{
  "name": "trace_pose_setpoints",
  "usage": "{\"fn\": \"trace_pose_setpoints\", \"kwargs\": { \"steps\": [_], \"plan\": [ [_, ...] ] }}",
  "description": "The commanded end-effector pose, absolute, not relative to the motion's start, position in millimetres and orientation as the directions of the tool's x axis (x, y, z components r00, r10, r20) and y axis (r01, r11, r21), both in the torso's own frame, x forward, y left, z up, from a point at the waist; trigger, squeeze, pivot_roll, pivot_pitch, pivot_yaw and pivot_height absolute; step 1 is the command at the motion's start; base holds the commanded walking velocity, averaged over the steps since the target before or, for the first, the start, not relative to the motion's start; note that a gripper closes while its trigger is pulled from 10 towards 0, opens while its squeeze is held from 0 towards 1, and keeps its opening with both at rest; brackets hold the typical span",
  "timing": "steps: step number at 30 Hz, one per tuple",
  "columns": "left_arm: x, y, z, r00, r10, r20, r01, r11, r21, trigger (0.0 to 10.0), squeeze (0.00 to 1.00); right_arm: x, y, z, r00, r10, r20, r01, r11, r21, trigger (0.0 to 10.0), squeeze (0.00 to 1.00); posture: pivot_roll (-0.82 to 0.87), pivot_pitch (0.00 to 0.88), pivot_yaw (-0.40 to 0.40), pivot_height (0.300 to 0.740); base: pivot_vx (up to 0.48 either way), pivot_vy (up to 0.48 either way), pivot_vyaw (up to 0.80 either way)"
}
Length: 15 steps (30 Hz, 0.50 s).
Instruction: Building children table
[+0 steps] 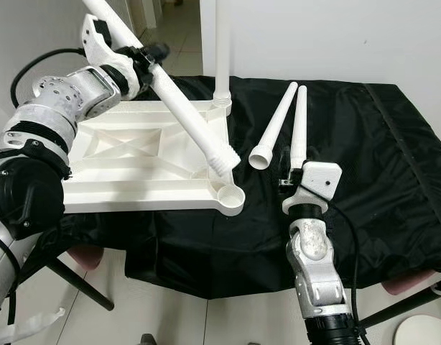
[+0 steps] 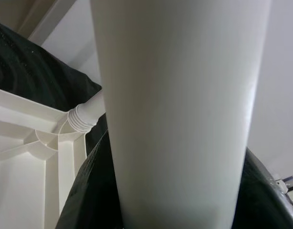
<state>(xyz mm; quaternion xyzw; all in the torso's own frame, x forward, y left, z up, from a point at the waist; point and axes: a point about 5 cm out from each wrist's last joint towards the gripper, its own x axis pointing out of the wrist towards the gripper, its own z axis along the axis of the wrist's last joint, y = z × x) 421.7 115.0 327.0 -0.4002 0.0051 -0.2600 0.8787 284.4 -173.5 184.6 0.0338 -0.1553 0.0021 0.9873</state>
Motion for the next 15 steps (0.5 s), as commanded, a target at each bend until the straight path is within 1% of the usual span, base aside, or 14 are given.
{"fn": "trace_pose_setpoints", "kwargs": {
  "steps": [1,3,4,5,6,9,11,13,15],
  "plan": [
    [420,115,331,0.823,-0.495,0.278,0.540,0.530,-0.654,10.0,0.00,285,-167,194,0.952,0.058,0.302,-0.094,0.990,0.106,10.0,0.00,-0.06,0.000,0.061,0.740,0.000,0.000,0.00],
    [420,115,331,0.823,-0.495,0.278,0.540,0.530,-0.654,10.0,0.00,285,-167,194,0.952,0.058,0.302,-0.094,0.990,0.106,10.0,0.00,-0.06,0.000,0.061,0.740,0.000,0.000,0.00],
    [420,114,329,0.827,-0.490,0.276,0.539,0.554,-0.634,10.0,0.00,285,-163,198,0.950,0.101,0.294,-0.140,0.984,0.113,10.0,0.00,-0.06,0.000,0.058,0.740,0.000,0.000,0.00],
    [420,112,328,0.832,-0.486,0.268,0.543,0.610,-0.577,10.0,0.00,285,-159,201,0.945,0.156,0.288,-0.193,0.976,0.104,10.0,0.00,-0.06,0.000,0.054,0.740,0.000,0.000,0.00],
    [420,109,328,0.832,-0.485,0.271,0.551,0.657,-0.515,10.0,0.00,285,-154,203,0.935,0.206,0.289,-0.240,0.967,0.085,10.0,1.00,-0.06,0.000,0.051,0.740,0.000,0.000,0.00],
    [420,109,328,0.832,-0.485,0.271,0.551,0.657,-0.515,10.0,0.00,285,-154,203,0.935,0.206,0.289,-0.240,0.967,0.085,10.0,1.00,-0.06,0.000,0.051,0.740,0.000,0.000,0.00],
    [418,104,329,0.825,-0.486,0.289,0.565,0.724,-0.395,10.0,0.00,282,-147,207,0.920,0.280,0.275,-0.314,0.945,0.088,10.0,1.00,-0.05,0.000,0.045,0.740,0.000,0.000,0.00],
    [418,104,329,0.825,-0.486,0.289,0.565,0.724,-0.395,10.0,0.00,282,-147,207,0.920,0.280,0.275,-0.314,0.945,0.088,10.0,1.00,-0.05,0.000,0.045,0.740,0.000,0.000,0.00],
    [414,93,331,0.806,-0.501,0.315,0.580,0.774,-0.253,10.0,0.00,281,-140,210,0.902,0.351,0.252,-0.376,0.925,0.060,10.0,1.00,-0.05,0.000,0.039,0.740,0.000,0.000,0.00]
  ]
}}
